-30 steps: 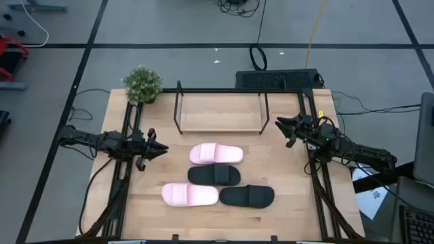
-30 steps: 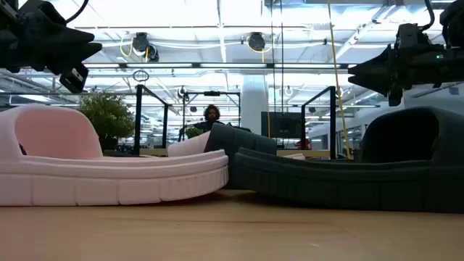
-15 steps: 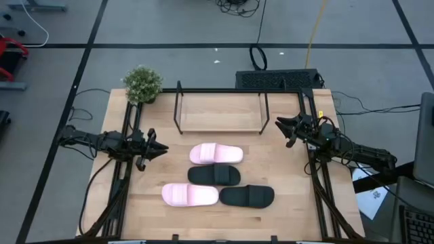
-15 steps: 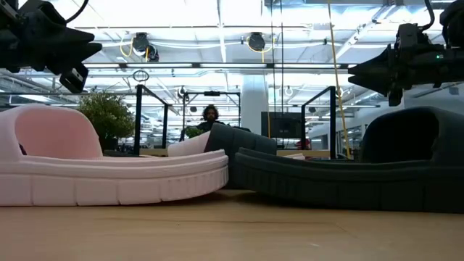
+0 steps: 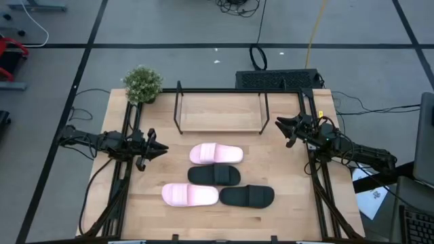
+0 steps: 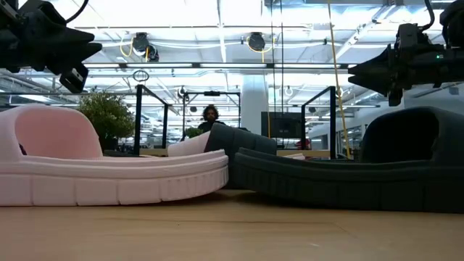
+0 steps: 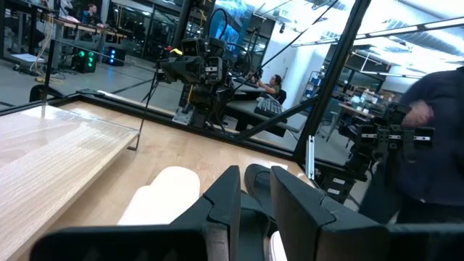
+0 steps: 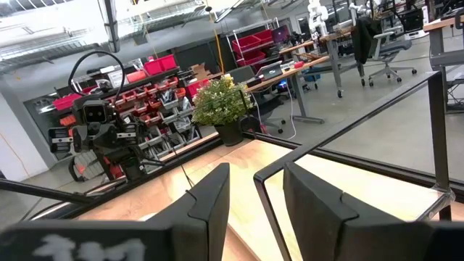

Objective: Pick and place slides into the shelf

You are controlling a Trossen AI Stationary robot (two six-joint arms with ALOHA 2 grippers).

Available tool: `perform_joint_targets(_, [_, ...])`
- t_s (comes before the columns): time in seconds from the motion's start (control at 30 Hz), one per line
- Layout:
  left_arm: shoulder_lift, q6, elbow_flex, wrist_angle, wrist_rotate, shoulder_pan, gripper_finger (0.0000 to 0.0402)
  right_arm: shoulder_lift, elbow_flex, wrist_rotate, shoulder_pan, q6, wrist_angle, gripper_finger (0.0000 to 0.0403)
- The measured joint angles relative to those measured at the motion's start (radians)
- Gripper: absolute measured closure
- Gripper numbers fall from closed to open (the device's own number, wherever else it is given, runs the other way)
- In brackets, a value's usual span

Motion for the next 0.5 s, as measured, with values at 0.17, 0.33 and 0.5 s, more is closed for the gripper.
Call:
perform_joint_targets(0.17, [0.0, 0.0, 0.0, 0.0, 0.0, 0.0, 0.0327, 0.0, 0.0, 0.0, 0.0, 0.0, 0.0, 0.0284])
perform_joint_targets(0.33, [0.0, 0.0, 0.0, 0.0, 0.0, 0.0, 0.0327, 0.0, 0.0, 0.0, 0.0, 0.0, 0.0, 0.0284])
perform_joint_targets(0.5, [0.0, 0.0, 0.0, 0.0, 0.0, 0.0, 0.0327, 0.0, 0.0, 0.0, 0.0, 0.0, 0.013, 0.0284])
